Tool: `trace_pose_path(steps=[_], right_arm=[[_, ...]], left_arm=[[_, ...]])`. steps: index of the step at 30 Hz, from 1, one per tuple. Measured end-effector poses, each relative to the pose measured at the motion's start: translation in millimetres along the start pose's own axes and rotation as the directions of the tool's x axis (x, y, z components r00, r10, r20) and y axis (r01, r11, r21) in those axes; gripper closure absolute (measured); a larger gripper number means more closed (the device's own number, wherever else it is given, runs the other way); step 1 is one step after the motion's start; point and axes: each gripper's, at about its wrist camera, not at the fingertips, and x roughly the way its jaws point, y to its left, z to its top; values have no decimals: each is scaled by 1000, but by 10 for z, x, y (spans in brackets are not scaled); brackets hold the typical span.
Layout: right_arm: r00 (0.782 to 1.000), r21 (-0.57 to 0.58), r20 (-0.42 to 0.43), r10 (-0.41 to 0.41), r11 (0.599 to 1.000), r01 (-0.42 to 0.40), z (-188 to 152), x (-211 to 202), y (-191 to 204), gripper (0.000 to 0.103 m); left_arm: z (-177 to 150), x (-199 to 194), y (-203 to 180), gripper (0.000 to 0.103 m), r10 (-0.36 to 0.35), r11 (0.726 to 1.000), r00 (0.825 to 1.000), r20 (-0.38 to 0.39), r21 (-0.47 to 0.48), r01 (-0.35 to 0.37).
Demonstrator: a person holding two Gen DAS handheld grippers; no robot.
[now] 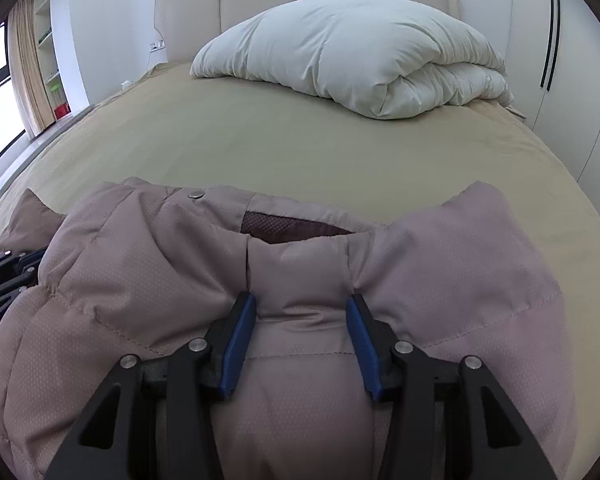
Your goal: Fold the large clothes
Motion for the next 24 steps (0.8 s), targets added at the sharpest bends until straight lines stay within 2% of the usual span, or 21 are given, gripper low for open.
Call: trace_pose_path(steps=[4, 12, 15, 17, 19, 22, 24], right_arm=[[1000, -26, 4, -28, 999, 29, 3, 84, 69, 53], [999, -23, 25, -35, 999, 36, -47, 106, 73, 53], [998, -31, 35, -44, 999, 45, -56, 77, 95, 53], [999, -26, 24, -30, 999, 30, -25, -12, 83, 52], [1000, 12, 24, -13, 1000, 13, 12, -251, 80, 52], [990, -20, 129, 54, 998, -52, 5, -717, 302, 51], [991, -84, 125, 48, 996, -37, 9, -775, 559, 47]], left_arm=[[-3, 10, 106, 91, -19, 999, 1000, 5, -25, 19], [-126, -143, 123, 91, 33, 999, 999, -3, 13, -33], [-133, -337, 186, 90, 10, 999, 1000, -8, -32, -10], [-176, -592, 224, 90, 13, 997, 1000, 0, -72, -13], [-255, -910, 271, 90, 22, 995, 998, 51, -94, -17], [-337, -1183, 372, 90, 57, 989, 992, 112, -141, -41], [-363, -1086, 412, 90, 50, 988, 997, 66, -148, -40]])
